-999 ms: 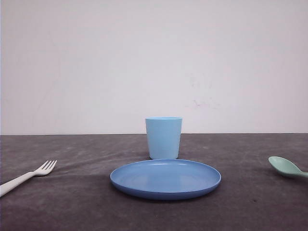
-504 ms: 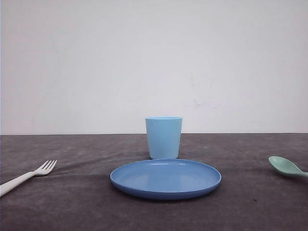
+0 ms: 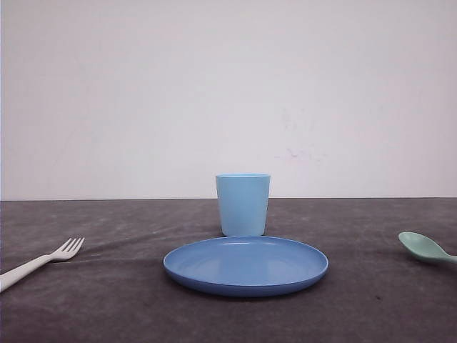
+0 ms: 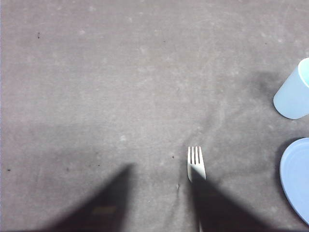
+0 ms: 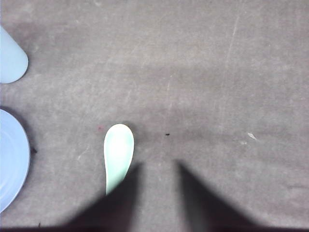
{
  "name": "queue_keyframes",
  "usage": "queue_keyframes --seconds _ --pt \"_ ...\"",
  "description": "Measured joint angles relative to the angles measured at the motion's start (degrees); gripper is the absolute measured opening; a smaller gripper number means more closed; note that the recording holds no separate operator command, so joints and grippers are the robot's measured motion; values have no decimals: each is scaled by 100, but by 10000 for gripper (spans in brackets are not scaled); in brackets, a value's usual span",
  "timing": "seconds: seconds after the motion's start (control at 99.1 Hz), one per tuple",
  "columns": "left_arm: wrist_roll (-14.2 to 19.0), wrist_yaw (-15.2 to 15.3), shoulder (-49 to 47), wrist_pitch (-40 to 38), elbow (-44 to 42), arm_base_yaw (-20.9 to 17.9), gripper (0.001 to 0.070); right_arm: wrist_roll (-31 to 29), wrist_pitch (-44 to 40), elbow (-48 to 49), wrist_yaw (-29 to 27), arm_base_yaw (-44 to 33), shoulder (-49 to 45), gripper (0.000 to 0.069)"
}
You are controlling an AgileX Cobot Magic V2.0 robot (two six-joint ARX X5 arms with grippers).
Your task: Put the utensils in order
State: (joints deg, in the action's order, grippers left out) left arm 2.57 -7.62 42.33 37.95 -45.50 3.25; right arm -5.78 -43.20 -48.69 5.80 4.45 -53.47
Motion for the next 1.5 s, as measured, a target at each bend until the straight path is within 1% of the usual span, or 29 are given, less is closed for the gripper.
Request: queue_keyframes --seconds 0.05,0.101,0.151,0.212,0.282,0.373,0.464,0.525,0.595,0.757,0.989,1.049,1.18,1.321,1.422,1.503 --pt "-2 0 0 0 0 0 364 0 -11 0 -2 0 0 371" --pt "-4 0 0 0 0 0 436 0 -31 0 0 0 0 483" --pt "-2 0 0 -2 0 0 478 0 -46 0 0 0 0 585" --pt "9 -37 11 -2 0 0 499 0 -70 0 0 0 0 682" --pt "74 -225 55 -2 0 11 508 2 -90 0 -2 0 0 681" --pt "280 -461 197 -2 0 114 510 4 -90 0 -2 0 0 681" --pt "525 -472 393 -2 0 313 510 4 -87 0 -2 0 0 681" --pt "671 -459 577 -4 0 514 510 4 -76 0 -2 0 0 681" --pt "807 -385 850 -7 0 787 510 4 -72 0 -2 0 0 681" --pt "984 170 1661 -162 0 1338 510 4 -72 0 2 4 0 681" --pt "1172 197 2948 -702 0 1808 510 4 -72 0 2 4 0 681" --pt "1189 236 3241 -769 0 1875 510 4 -72 0 2 4 0 681" --pt "1204 468 3751 -820 0 1945 510 4 -72 0 2 4 0 681" --pt "1207 492 4103 -911 0 1945 510 4 -81 0 2 4 0 681" --pt "1209 525 4157 -960 -2 1950 509 4 -83 0 2 4 0 681" --pt "1209 573 4223 -962 -44 1950 483 4 -83 0 4 4 0 681"
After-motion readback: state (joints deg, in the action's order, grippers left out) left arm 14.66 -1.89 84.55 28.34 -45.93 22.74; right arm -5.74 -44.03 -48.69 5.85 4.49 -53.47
